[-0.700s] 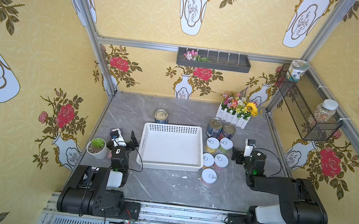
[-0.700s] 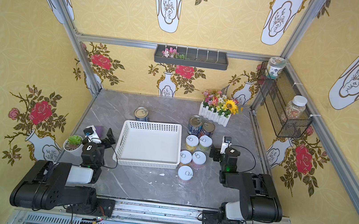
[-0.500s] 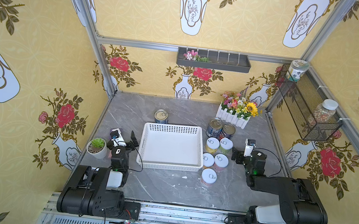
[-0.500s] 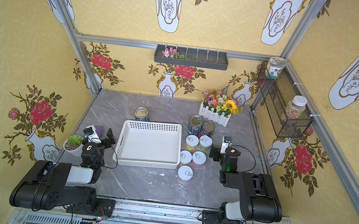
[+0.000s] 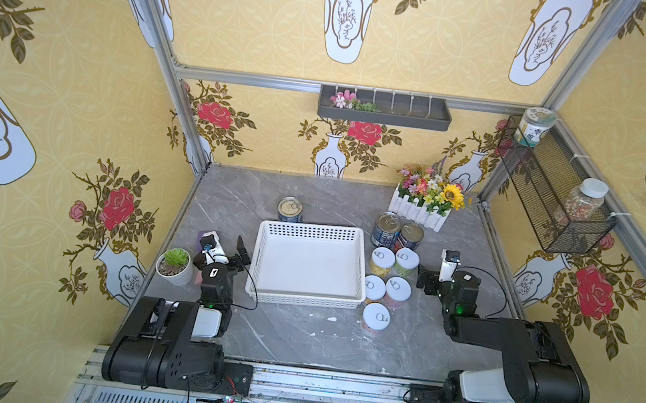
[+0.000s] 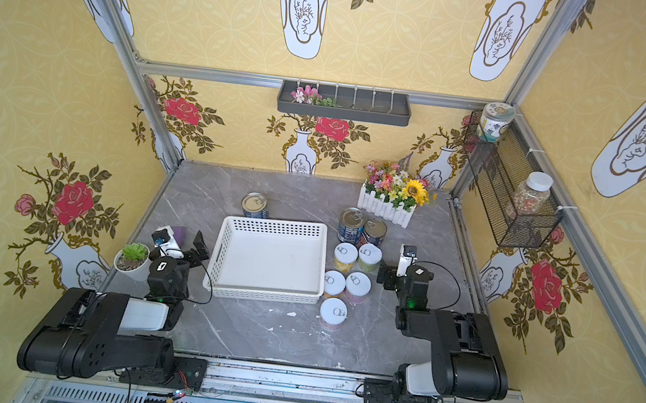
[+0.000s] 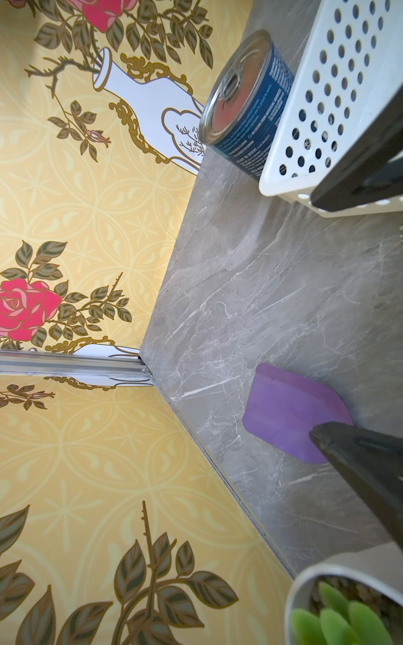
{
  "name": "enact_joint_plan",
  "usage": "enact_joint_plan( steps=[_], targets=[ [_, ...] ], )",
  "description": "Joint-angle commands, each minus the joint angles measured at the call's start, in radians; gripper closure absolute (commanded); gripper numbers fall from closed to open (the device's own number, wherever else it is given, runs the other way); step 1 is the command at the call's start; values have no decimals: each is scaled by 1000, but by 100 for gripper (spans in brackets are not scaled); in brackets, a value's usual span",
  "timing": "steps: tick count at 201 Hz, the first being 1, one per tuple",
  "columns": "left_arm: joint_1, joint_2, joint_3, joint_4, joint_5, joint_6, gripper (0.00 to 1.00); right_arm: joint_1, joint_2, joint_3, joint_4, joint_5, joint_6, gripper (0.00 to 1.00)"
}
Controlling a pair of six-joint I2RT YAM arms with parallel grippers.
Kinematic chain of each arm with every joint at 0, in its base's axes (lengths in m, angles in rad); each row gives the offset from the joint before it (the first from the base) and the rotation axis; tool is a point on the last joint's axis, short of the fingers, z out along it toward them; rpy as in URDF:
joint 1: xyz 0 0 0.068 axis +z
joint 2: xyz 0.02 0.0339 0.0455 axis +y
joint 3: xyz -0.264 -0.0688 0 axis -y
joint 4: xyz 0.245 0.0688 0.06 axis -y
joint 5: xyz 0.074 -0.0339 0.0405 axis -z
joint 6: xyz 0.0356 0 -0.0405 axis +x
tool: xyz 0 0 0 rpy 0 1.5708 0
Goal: Put the canned food in the basket
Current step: Pick up the canned food from the center of the board.
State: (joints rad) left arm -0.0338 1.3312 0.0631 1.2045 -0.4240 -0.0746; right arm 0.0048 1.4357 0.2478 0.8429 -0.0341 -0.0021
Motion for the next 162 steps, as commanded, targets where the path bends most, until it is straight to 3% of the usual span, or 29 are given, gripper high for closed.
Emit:
enact_joint_plan(
  steps=[1, 15, 31, 37, 42, 52, 60, 70, 76, 89, 95, 115, 124, 135, 145, 162],
  targets=[
    [0, 1, -4, 23, -8, 10, 0, 73, -57, -17, 28, 206, -9, 3],
    [-2, -5, -4, 30, -36, 7, 0, 153, -146, 47, -132, 409, -14, 3],
    [-3, -40, 4, -14, -28, 3, 0, 254, -246, 177, -386, 503, 0, 3],
    [-12, -57, 12, -16, -25, 28, 0, 281, -275, 196, -418, 489, 13, 3],
    [-40, -87, 27, -55, -89, 38, 0, 299, -309, 211, -445, 471, 35, 3],
    [-129, -175, 74, -158, -356, 59, 0, 321, -385, 272, -602, 427, 114, 3],
    [-182, -251, 113, -212, -495, 71, 0, 320, -445, 331, -735, 351, 171, 3],
    [-228, -358, 142, -303, -533, 57, 0, 322, -505, 397, -866, 281, 248, 3],
    [-253, -435, 170, -432, -536, -13, 0, 322, -530, 446, -952, 278, 333, 3],
    [-264, -604, 276, -884, -457, -346, 0, 318, -552, 588, -1254, 319, 629, 3],
    [-256, -665, 313, -1016, -388, -472, 0, 310, -551, 639, -1330, 266, 664, 3],
    [-253, -806, 393, -1175, -65, -641, 0, 300, -515, 763, -1364, -274, 511, 3],
    [-253, -839, 463, -1261, 29, -700, 0, 318, -486, 806, -1414, -435, 507, 3],
    [-251, -854, 562, -1378, 85, -718, 0, 358, -480, 818, -1475, -468, 532, 3],
    [-252, -839, 649, -1447, 124, -662, 0, 436, -505, 805, -1521, -407, 525, 3],
    [-251, -770, 773, -1573, 148, -553, 0, 638, -579, 765, -1603, -134, 516, 3]
  ],
)
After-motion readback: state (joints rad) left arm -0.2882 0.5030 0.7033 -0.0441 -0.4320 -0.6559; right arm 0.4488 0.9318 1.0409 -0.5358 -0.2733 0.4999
